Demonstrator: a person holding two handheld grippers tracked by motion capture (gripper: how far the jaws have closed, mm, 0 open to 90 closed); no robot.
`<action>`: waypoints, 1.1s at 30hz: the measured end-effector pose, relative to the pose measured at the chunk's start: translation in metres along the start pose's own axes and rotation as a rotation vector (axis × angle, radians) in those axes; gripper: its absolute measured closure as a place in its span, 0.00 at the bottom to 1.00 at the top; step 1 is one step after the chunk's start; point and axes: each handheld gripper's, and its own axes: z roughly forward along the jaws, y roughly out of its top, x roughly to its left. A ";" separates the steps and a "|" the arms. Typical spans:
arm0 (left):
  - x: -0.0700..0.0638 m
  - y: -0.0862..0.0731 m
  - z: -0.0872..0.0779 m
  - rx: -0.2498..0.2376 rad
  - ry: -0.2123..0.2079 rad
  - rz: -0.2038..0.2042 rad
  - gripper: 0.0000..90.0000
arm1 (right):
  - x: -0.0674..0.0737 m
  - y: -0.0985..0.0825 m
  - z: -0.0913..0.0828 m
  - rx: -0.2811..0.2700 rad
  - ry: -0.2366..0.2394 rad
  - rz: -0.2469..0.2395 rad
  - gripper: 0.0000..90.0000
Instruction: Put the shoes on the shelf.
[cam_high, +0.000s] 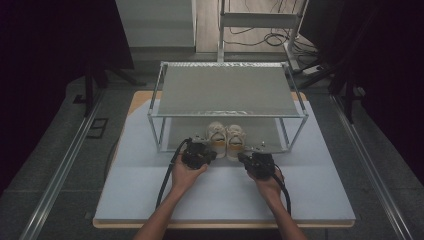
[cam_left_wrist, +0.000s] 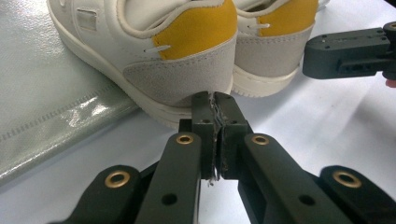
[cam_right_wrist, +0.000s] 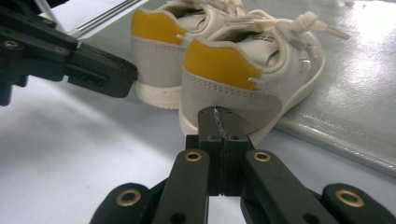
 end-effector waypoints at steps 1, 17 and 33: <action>-0.001 0.000 0.000 0.001 0.008 0.008 0.97 | 0.000 0.000 0.001 -0.007 -0.013 -0.002 1.00; 0.000 0.002 0.001 0.004 -0.002 0.000 0.97 | -0.011 0.010 0.018 -0.009 -0.057 0.015 1.00; 0.017 0.015 0.010 0.017 0.048 -0.003 0.96 | -0.012 0.010 0.025 0.008 -0.055 0.016 1.00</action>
